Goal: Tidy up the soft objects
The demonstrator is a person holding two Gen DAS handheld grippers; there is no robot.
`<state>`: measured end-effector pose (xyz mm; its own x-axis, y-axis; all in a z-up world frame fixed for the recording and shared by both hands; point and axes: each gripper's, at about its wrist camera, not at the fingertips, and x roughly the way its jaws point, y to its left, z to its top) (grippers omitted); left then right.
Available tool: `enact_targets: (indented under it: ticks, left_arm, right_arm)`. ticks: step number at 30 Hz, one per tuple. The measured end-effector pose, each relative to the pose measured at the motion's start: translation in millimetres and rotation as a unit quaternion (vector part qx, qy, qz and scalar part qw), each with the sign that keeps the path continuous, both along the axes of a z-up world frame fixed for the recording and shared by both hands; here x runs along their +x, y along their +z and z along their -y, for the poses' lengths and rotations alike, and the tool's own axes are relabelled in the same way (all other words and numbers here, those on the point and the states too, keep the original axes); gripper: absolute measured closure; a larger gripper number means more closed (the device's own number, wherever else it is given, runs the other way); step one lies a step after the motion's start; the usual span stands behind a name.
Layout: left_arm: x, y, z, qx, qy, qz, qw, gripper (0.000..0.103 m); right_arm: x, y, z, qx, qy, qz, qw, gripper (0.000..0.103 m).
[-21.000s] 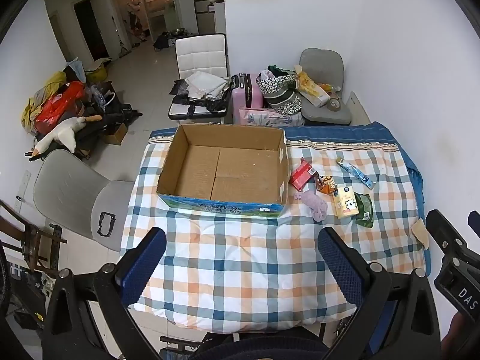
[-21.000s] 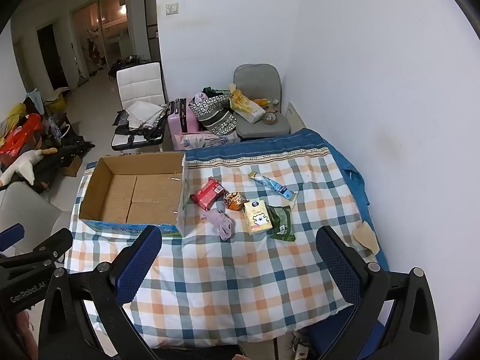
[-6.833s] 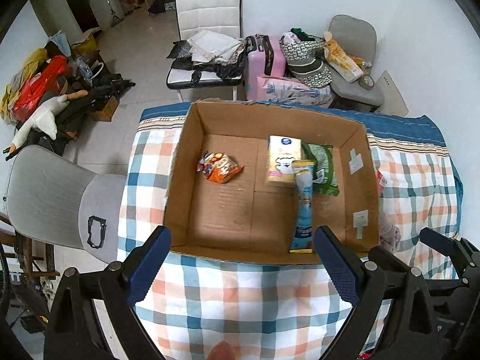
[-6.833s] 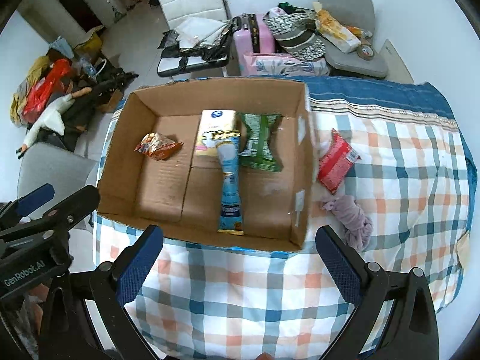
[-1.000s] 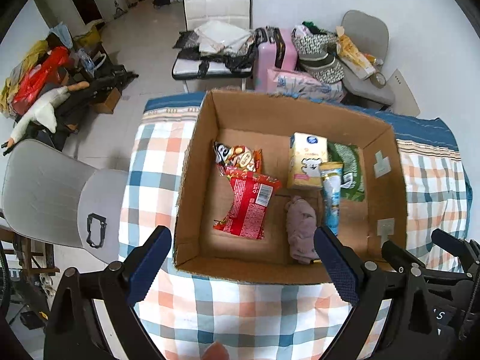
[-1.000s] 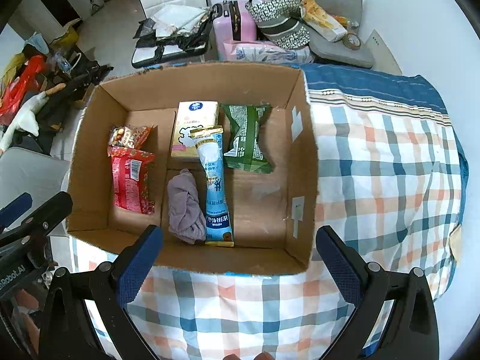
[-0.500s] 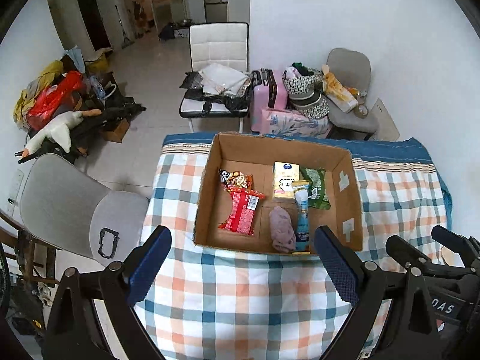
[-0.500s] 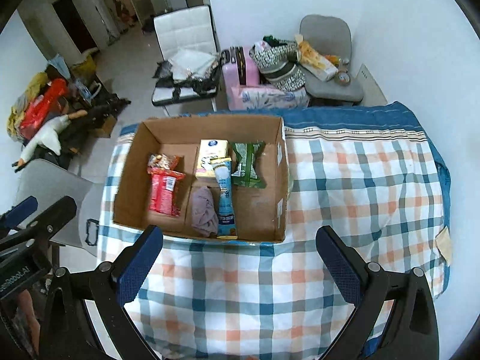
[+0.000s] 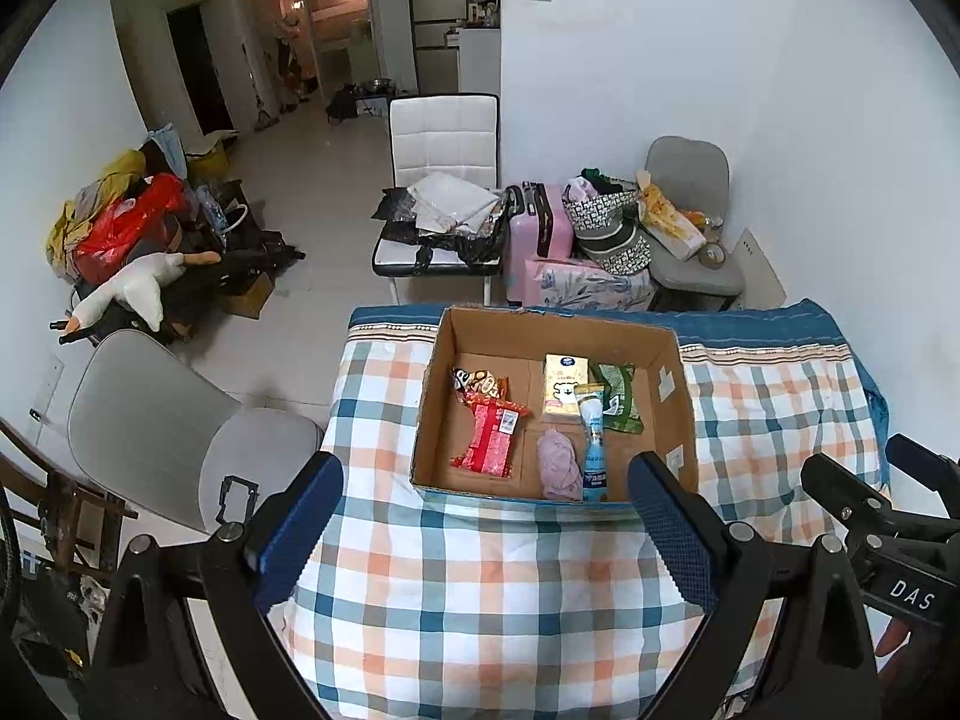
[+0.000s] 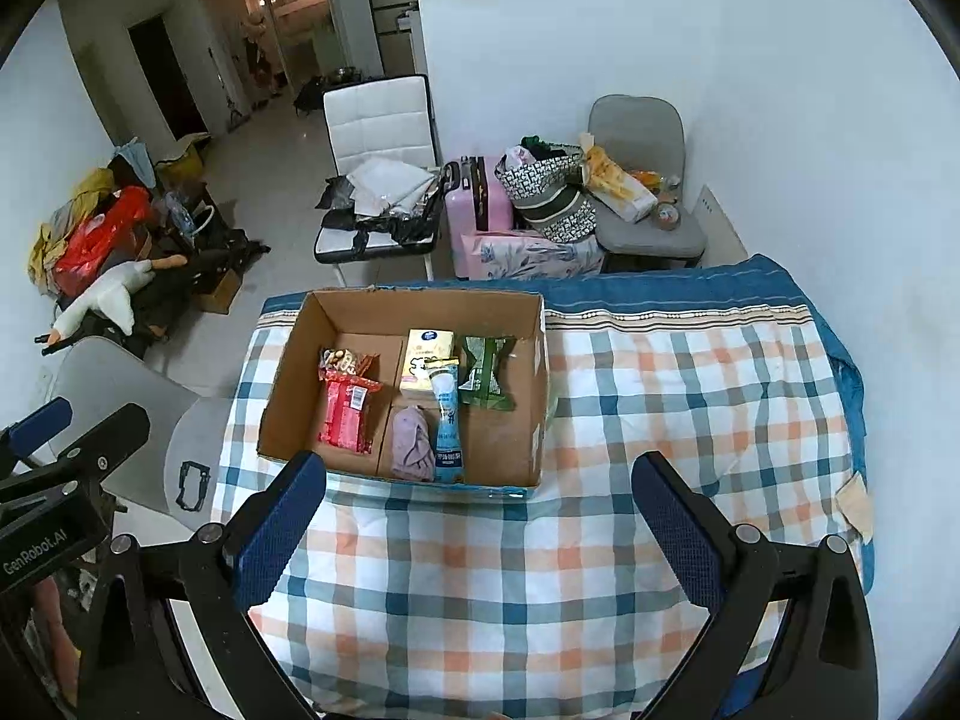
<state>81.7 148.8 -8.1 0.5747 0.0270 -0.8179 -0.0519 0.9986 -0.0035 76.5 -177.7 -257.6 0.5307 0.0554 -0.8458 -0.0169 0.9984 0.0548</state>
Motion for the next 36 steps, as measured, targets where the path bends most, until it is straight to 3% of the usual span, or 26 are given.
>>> enact_targets:
  ticks: [15,36]
  left_arm:
    - [-13,3,5,0.007,-0.006,-0.002,1.0,0.006]
    - [-20,-5,17,0.012,-0.009,-0.013,0.9998,0.006]
  right_arm:
    - [-14,21,7,-0.007,-0.012,0.017,1.0,0.0]
    - [-19,18,5,-0.008,-0.012,0.013,1.0,0.0]
